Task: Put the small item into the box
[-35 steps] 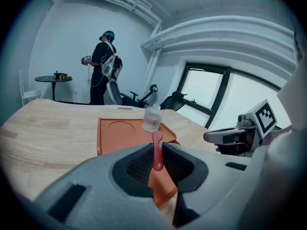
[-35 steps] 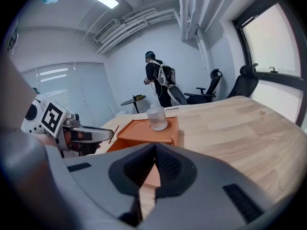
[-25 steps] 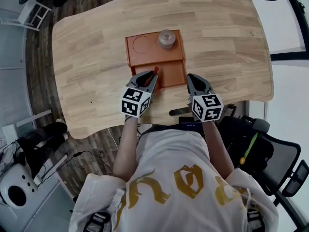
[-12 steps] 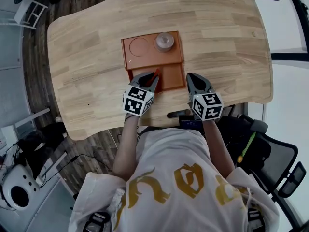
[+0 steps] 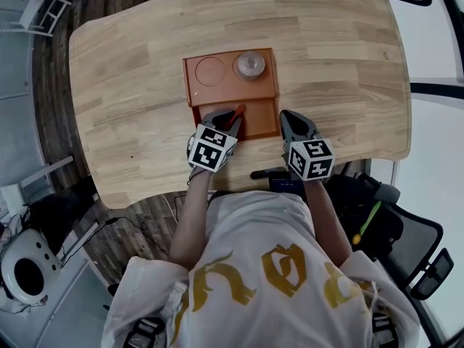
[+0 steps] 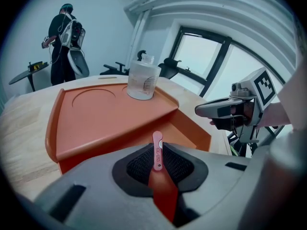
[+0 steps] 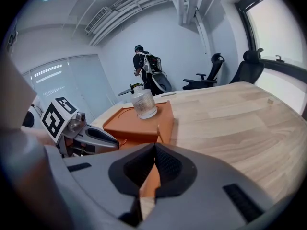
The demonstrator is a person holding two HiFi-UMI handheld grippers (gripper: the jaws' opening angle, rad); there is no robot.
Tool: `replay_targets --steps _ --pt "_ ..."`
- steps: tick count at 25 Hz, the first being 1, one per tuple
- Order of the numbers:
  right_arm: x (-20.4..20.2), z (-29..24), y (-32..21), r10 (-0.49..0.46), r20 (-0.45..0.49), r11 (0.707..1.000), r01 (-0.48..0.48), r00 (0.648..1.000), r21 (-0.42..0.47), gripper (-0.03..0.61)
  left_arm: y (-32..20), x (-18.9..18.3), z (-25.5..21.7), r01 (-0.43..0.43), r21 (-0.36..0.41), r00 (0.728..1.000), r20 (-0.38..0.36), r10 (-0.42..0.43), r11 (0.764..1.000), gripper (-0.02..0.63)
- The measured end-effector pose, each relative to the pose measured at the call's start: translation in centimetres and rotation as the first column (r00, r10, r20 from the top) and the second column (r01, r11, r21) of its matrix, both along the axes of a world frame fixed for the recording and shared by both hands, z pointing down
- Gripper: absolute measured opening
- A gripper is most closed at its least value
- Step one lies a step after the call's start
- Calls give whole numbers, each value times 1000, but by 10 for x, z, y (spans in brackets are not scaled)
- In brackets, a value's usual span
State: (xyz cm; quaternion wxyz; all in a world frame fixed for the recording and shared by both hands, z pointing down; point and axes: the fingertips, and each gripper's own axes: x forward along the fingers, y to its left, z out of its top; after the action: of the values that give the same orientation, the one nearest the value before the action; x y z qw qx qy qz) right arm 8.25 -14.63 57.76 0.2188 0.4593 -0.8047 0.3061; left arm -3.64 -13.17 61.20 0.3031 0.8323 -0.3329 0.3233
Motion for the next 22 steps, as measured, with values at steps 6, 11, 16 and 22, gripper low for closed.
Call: replay_targets --steps 6,11,16,22 --pt "3 5 -8 -1 -5 1000 1 1000 -12 11 -3 5 11 -38 -45 999 29 39 998 58" --pt "6 8 -14 8 -2 1000 -8 1000 -18 12 -1 8 19 -70 -81 996 46 73 994 58" --pt "8 13 -12 9 -3 999 -9 1000 -33 11 -2 13 25 -99 -92 993 54 104 991 60" --pt "9 13 -16 12 1 999 -12 1000 -33 12 -2 13 30 -107 -110 990 81 116 988 60"
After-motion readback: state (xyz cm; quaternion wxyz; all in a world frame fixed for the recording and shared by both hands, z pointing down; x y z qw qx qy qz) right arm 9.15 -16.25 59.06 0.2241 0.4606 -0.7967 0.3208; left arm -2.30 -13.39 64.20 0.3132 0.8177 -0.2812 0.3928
